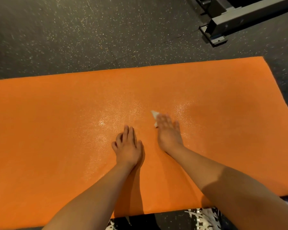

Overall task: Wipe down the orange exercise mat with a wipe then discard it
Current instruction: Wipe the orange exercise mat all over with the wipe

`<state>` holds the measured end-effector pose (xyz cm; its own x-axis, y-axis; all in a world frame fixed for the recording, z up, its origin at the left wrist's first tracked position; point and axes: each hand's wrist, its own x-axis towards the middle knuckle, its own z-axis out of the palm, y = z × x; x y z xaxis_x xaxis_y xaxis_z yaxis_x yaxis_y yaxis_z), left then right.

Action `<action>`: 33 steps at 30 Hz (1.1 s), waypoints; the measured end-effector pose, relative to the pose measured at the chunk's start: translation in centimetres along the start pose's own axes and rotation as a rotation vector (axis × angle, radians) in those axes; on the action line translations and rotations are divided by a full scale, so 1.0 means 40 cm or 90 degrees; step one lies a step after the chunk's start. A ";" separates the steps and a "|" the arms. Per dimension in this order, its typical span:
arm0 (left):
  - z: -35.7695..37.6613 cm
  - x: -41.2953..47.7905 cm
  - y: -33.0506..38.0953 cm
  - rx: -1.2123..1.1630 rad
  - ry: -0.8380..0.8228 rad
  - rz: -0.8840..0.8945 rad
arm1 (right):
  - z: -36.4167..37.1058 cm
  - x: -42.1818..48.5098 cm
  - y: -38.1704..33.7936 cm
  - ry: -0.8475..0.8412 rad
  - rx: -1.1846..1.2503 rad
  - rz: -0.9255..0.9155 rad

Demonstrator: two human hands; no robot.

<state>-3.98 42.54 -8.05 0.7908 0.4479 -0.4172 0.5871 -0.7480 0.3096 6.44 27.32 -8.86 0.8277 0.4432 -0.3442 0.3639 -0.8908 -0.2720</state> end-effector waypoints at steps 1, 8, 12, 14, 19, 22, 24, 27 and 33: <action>-0.003 0.000 0.001 -0.002 0.001 0.000 | -0.003 0.002 0.006 0.012 0.007 0.055; -0.019 0.032 0.009 -0.034 0.052 -0.015 | 0.030 0.004 -0.137 -0.081 0.015 -0.199; -0.014 0.043 -0.010 -0.023 0.047 -0.022 | 0.011 0.055 -0.070 -0.016 0.014 -0.066; -0.014 0.042 -0.011 -0.023 0.053 -0.019 | -0.002 0.079 -0.062 -0.003 0.058 0.062; -0.031 0.071 -0.001 -0.043 0.071 -0.049 | 0.022 0.065 -0.182 -0.085 0.052 -0.173; -0.034 0.088 -0.002 -0.038 0.063 -0.020 | 0.027 0.075 -0.146 -0.083 0.001 -0.234; -0.031 0.097 -0.003 -0.013 0.053 -0.002 | 0.011 0.086 -0.085 -0.043 -0.012 -0.156; -0.033 0.105 0.001 0.006 0.044 -0.006 | -0.030 0.102 0.003 0.003 0.049 0.099; -0.044 0.137 0.032 -0.018 0.072 -0.007 | -0.016 0.118 -0.103 -0.027 0.075 0.024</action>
<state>1.43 44.88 -8.46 0.7976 0.5100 -0.3220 0.5995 -0.7290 0.3304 9.13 33.01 -8.81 0.8200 0.4163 -0.3928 0.2790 -0.8899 -0.3608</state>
